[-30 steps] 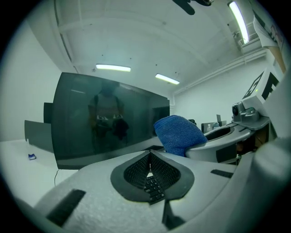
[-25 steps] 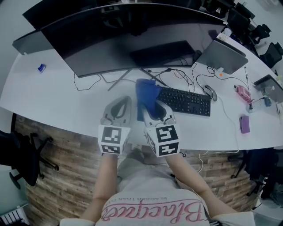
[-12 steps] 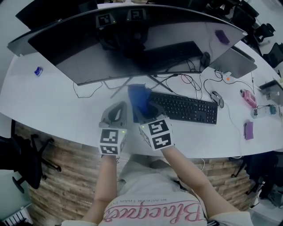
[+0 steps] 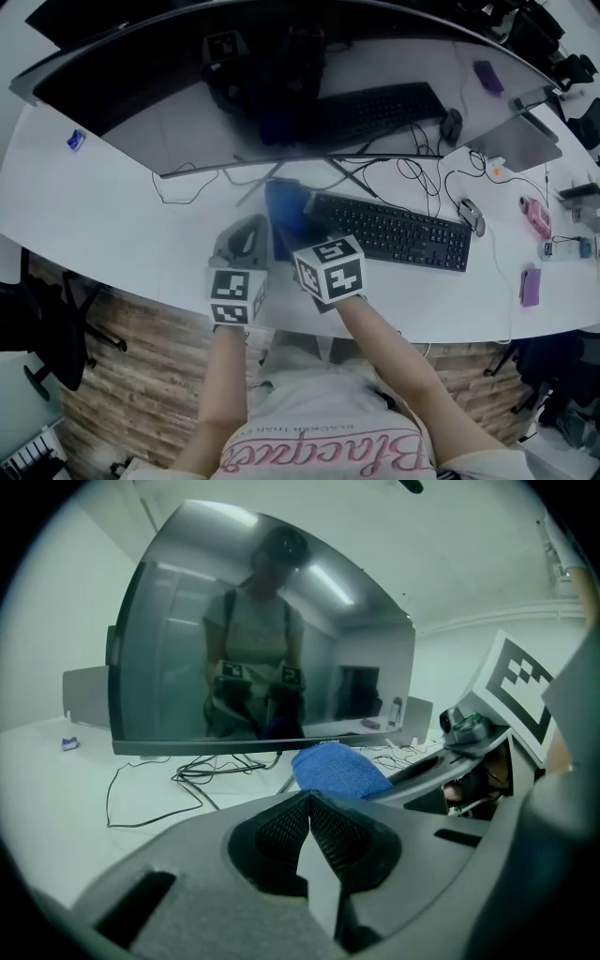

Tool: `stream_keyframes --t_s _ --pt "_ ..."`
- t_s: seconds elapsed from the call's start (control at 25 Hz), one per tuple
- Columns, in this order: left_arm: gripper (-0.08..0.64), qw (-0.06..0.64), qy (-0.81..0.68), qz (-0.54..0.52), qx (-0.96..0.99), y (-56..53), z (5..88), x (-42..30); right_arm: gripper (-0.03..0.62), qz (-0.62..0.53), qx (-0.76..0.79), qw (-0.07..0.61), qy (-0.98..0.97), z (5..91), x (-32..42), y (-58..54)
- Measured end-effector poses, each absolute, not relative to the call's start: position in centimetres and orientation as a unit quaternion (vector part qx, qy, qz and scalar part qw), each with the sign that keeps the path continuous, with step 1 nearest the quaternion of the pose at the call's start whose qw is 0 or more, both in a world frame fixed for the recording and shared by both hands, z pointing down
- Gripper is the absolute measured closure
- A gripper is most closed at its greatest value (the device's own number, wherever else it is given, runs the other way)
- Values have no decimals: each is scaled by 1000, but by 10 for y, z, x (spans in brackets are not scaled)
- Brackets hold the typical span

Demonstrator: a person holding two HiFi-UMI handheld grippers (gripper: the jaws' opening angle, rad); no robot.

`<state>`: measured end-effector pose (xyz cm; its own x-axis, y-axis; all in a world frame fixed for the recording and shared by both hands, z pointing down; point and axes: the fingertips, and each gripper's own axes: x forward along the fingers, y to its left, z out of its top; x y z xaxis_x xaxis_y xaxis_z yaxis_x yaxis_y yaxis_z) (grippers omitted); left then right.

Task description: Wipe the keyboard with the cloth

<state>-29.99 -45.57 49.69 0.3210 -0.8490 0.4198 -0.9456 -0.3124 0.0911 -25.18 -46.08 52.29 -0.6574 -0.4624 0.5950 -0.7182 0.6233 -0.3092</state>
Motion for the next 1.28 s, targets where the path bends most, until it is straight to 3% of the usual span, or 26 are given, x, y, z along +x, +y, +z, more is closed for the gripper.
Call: stream_keyframes --t_s 0.56,1.28 --pt "554 174 -562 162 792 -467 510 -271 495 376 372 274 -804 558 -196 -477" --pt "554 175 -552 184 794 -469 523 -223 495 373 382 263 -803 560 -150 -475"
